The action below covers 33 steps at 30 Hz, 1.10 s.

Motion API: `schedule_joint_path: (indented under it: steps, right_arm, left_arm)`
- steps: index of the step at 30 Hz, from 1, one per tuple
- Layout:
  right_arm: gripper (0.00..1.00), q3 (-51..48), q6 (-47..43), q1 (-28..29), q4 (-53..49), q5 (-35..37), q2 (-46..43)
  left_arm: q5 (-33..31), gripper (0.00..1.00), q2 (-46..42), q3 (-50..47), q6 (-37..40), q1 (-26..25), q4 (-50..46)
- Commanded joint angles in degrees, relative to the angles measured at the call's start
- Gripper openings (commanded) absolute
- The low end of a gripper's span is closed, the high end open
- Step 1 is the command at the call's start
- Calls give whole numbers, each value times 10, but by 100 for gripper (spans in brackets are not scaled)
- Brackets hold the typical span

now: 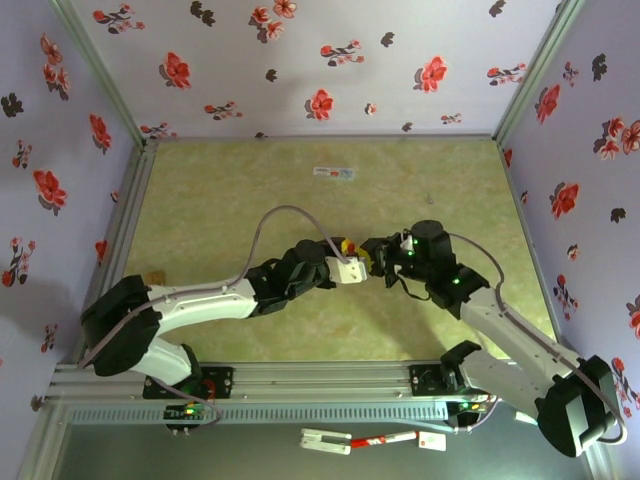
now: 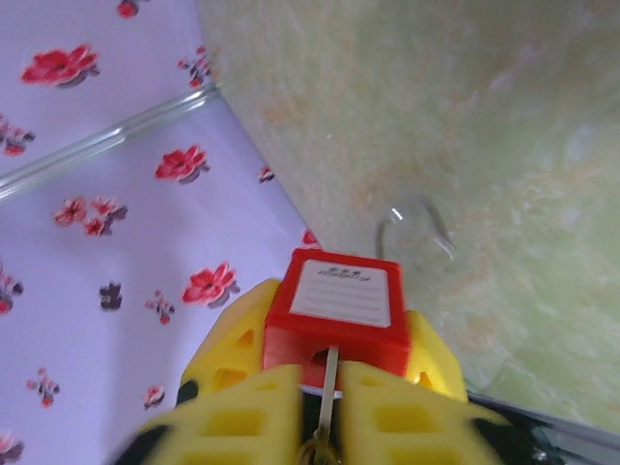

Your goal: Unlock with the key

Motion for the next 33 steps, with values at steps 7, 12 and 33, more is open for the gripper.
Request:
schedule_joint_path:
  steps: [7, 12, 33]
  right_arm:
    - [76, 95, -240, -162, -240, -12, -109]
    - [82, 62, -310, -161, -162, -13, -138]
    - [90, 23, -425, -76, -161, 28, -140]
  left_arm:
    - [34, 0, -28, 68, -303, 54, -49]
    - [74, 0, -47, 123, -516, 104, -120]
    - [90, 0, 35, 190, -329, 162, -277]
